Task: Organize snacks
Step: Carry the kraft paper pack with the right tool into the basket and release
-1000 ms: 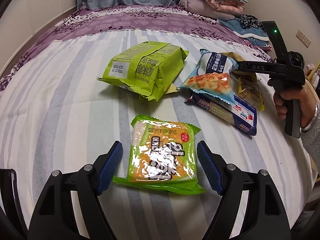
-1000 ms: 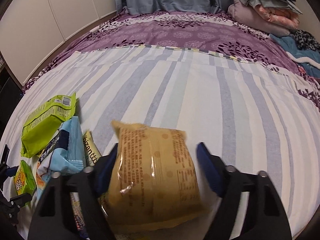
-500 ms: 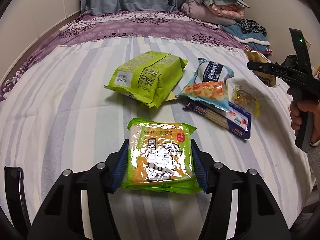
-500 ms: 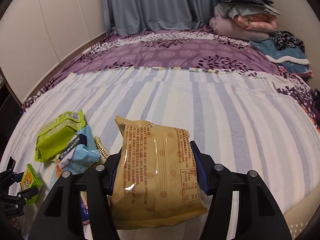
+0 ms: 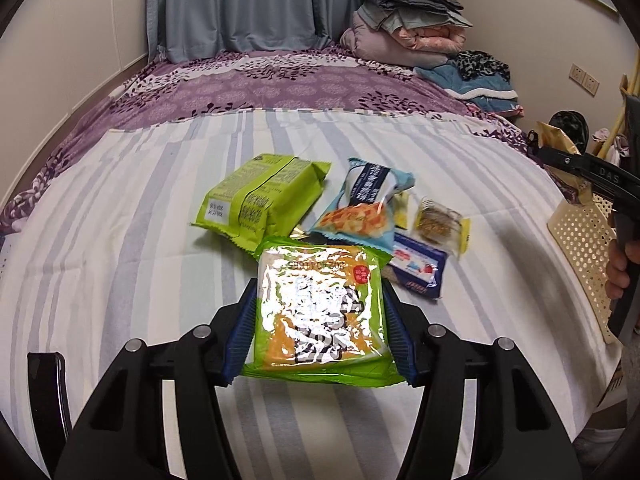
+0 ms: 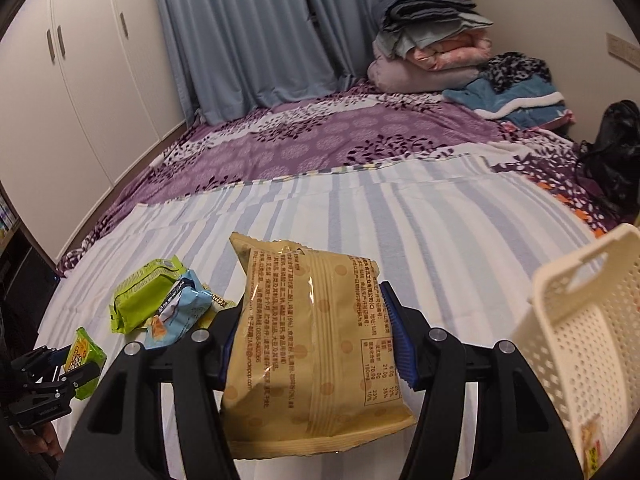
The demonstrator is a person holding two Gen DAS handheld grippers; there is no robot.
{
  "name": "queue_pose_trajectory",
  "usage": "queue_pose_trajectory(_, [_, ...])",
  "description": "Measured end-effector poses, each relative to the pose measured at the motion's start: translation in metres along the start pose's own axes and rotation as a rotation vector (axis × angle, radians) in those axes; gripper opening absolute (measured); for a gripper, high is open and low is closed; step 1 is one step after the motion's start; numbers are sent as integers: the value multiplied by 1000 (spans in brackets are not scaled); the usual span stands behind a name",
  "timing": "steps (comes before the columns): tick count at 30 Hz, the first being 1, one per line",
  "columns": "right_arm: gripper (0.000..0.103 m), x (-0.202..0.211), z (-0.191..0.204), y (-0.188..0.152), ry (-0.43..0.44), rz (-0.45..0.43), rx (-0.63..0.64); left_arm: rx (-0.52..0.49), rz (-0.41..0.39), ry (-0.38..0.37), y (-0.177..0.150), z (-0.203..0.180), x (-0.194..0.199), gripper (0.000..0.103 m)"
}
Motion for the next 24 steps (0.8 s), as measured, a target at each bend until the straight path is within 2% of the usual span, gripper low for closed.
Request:
queue_pose_trajectory(11, [59, 94, -42, -8, -96, -99, -41, -77, -66, -30, 19, -42, 35, 59])
queue_pose_trajectory(15, [59, 129, -73, -21, -171, -104, -56, -111, -86, -47, 25, -60, 45, 59])
queue_pose_trajectory(24, [59, 190, -159, -59, -354, -104, -179, -190, -112, -90, 32, -105, 62, 59])
Point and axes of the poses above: each gripper's, at about its wrist camera, not at the fingertips, and x roughly against the way its jaws point, z to its left, y to its top, the point moved 7 cm from there along -x, roughly the way its jaws point, and after that the axes turned 12 degrees about y, right-handed, at the moved point
